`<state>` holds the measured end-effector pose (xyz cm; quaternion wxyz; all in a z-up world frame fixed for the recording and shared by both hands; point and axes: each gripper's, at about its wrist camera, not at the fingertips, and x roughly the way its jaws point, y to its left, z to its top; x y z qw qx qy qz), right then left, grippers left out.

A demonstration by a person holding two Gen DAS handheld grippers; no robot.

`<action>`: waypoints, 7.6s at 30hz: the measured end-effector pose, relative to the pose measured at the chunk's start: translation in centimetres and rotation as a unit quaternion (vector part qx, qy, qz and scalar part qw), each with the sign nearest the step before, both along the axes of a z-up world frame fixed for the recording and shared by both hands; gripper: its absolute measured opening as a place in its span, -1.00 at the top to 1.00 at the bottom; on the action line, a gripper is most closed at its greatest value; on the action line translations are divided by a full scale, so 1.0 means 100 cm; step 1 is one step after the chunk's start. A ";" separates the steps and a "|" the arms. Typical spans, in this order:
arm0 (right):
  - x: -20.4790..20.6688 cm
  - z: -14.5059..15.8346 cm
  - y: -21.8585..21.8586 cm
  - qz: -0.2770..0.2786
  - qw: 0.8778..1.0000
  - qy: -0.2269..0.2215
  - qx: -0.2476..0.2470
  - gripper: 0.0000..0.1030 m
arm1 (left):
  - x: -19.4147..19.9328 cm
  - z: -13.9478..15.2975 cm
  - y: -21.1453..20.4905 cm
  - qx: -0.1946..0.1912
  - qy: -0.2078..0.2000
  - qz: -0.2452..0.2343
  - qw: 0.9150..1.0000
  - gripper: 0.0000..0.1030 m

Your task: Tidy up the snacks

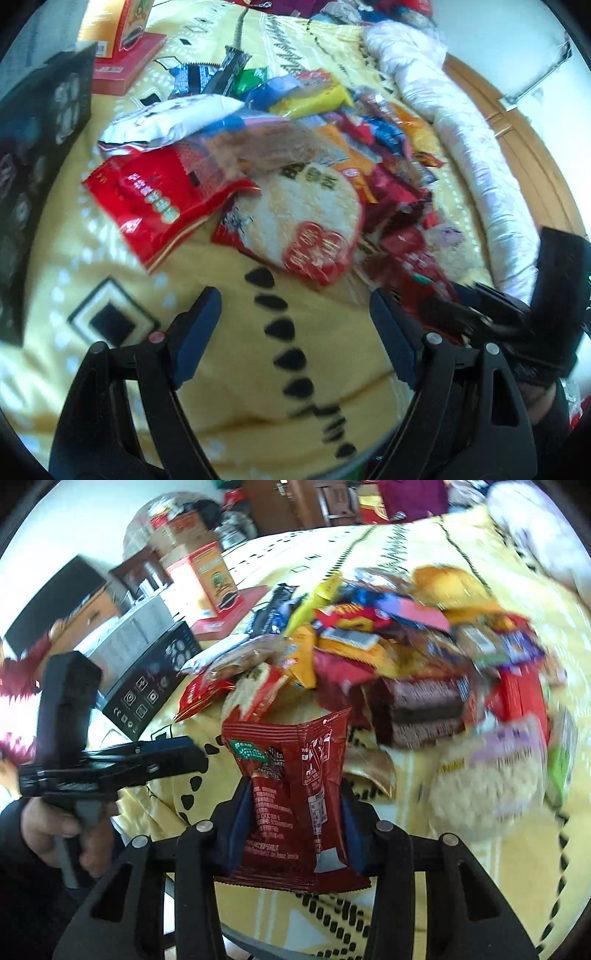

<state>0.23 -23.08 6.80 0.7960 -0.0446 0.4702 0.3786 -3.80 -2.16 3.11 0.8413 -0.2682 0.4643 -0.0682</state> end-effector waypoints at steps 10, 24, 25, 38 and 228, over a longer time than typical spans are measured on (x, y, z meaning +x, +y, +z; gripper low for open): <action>0.001 -0.006 -0.026 -0.023 0.998 0.032 0.046 0.07 | 0.039 0.002 -0.009 0.060 -0.032 -0.017 0.998 -0.96; -0.013 0.008 -0.027 -0.036 0.997 0.005 0.065 0.07 | 0.006 0.025 -0.026 0.077 -0.058 -0.047 0.994 -0.45; -0.016 0.013 -0.028 -0.037 0.997 0.000 0.068 0.07 | 0.002 0.032 -0.026 0.081 -0.063 -0.044 0.994 -0.45; -0.018 0.142 0.037 0.002 0.985 -0.116 0.128 0.07 | -0.074 0.163 0.098 0.176 -0.158 0.128 0.963 -0.45; -0.002 -0.044 -0.068 -0.094 0.983 0.108 0.118 -0.34 | 0.038 -0.004 -0.016 0.178 0.057 0.030 0.982 -0.82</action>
